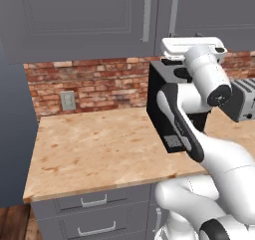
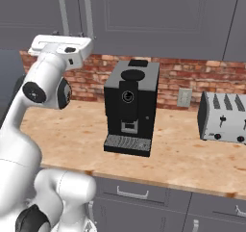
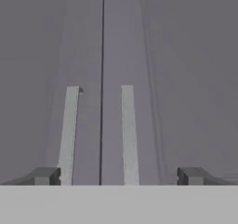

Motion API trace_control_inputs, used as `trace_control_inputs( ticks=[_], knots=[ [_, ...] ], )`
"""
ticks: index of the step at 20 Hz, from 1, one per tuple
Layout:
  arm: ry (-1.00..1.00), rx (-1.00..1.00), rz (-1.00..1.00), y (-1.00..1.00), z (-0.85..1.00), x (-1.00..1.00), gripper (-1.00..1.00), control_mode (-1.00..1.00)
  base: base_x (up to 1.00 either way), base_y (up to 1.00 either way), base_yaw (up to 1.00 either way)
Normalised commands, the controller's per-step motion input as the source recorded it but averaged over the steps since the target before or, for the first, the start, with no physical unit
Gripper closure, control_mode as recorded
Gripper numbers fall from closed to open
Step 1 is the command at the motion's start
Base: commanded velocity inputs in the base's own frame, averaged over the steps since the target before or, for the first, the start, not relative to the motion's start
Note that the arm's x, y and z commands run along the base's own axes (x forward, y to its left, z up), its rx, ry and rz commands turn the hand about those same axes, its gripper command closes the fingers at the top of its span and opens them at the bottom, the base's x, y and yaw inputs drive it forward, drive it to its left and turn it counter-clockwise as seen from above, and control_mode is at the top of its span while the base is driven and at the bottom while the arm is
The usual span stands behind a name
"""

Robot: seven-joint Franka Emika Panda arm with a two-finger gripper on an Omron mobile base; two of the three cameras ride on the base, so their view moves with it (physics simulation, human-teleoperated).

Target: Move the ketchup and ketchup from the cabinet to the dining counter.

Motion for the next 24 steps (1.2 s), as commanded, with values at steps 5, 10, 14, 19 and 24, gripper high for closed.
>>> trace_control_inputs(
  ticks=[5,10,14,19,24],
  knots=[
    [-0.02,0.00,0.00,-0.06,0.35,0.45,-1.00,-1.00,0.00,0.00,0.00],
    [0.00,0.01,0.00,-0.15,0.14,0.54,-1.00,-1.00,0.00,0.00,0.00],
    [0.00,0.00,0.00,-0.13,0.04,0.52,-1.00,-1.00,0.00,0.00,0.00],
    [-0.01,0.00,0.00,-0.10,0.00,0.52,-1.00,-1.00,0.00,0.00,0.00],
    [-0.02,0.00,0.00,-0.05,0.00,0.56,-1.00,-1.00,0.00,0.00,0.00]
  ],
)
